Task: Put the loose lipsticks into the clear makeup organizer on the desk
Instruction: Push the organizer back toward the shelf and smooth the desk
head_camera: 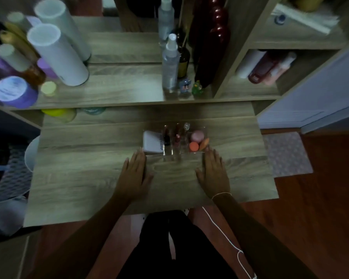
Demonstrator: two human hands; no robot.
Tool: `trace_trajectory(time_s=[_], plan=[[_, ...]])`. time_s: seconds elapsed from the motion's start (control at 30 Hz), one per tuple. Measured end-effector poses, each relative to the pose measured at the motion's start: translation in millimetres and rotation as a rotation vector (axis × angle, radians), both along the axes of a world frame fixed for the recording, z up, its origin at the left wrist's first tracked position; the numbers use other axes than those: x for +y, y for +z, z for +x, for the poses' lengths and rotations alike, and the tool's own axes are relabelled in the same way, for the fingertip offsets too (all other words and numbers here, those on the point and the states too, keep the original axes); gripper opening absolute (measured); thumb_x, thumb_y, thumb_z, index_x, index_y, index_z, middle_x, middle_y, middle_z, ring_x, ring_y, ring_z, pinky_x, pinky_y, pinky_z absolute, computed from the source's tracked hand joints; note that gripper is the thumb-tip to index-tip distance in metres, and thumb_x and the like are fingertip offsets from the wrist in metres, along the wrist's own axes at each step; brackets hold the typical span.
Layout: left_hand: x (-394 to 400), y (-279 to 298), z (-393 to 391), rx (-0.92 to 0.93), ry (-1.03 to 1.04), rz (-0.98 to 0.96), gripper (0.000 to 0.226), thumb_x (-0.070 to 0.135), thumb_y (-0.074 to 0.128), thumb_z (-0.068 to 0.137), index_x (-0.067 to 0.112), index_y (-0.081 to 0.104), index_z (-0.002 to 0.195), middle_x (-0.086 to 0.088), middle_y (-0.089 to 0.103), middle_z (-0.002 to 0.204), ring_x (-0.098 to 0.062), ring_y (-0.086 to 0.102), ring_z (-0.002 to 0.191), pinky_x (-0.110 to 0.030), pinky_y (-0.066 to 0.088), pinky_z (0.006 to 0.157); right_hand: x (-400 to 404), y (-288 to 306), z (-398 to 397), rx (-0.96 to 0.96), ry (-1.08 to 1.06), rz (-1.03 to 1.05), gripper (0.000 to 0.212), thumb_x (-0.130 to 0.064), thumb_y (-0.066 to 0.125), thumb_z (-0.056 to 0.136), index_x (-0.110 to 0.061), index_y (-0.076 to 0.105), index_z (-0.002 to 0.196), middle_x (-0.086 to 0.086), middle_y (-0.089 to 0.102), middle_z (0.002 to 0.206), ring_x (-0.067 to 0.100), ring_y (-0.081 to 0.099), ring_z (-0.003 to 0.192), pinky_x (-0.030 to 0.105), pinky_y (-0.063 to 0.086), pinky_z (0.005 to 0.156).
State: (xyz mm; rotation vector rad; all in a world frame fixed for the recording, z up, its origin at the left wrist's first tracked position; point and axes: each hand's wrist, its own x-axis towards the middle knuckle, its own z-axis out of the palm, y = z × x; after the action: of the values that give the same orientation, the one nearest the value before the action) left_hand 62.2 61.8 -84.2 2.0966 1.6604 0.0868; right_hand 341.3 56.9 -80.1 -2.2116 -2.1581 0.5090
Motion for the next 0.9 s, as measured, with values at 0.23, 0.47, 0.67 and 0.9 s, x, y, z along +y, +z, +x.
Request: trace_trajectory(time_s=[0.23,0.47,0.67,0.9], plan=[[11,-1,48,-0.003,-0.066,0.024,0.077,0.051,0.023,0.087,0.003,0.012,0.146,-0.017,0.011,0.156,-0.028,0.01,0.144,-0.049,0.01,0.116,8,-3,56,0.047,-0.038,0.021,0.072,-0.047,0.04,0.094,-0.009,0.013,0.148,0.015,0.022,0.157,0.032,0.019,0.145,0.05,0.021,0.118],[27,-8,95,0.049,-0.066,0.013,0.068,0.045,0.034,0.097,0.008,0.007,0.147,-0.015,0.01,0.157,-0.025,0.008,0.144,-0.045,0.007,0.117,19,-4,102,0.07,-0.052,0.046,0.072,-0.055,0.031,0.093,-0.013,0.01,0.149,0.013,0.02,0.157,0.03,0.018,0.145,0.048,0.018,0.119],[36,-5,118,0.059,-0.037,0.036,0.063,0.04,0.032,0.098,0.007,0.009,0.147,-0.014,0.013,0.157,-0.025,0.011,0.144,-0.048,0.013,0.117,34,-4,121,0.087,-0.013,0.045,0.07,-0.047,0.038,0.096,-0.012,0.01,0.149,0.013,0.017,0.158,0.03,0.013,0.146,0.047,0.014,0.12],[44,-3,127,0.074,-0.003,0.059,0.062,0.037,0.032,0.099,0.007,0.008,0.147,-0.014,0.012,0.157,-0.024,0.008,0.145,-0.047,0.011,0.118,45,-2,119,0.112,-0.022,0.058,0.07,-0.042,0.041,0.096,-0.013,0.007,0.15,0.013,0.017,0.158,0.028,0.012,0.147,0.049,0.014,0.12]])
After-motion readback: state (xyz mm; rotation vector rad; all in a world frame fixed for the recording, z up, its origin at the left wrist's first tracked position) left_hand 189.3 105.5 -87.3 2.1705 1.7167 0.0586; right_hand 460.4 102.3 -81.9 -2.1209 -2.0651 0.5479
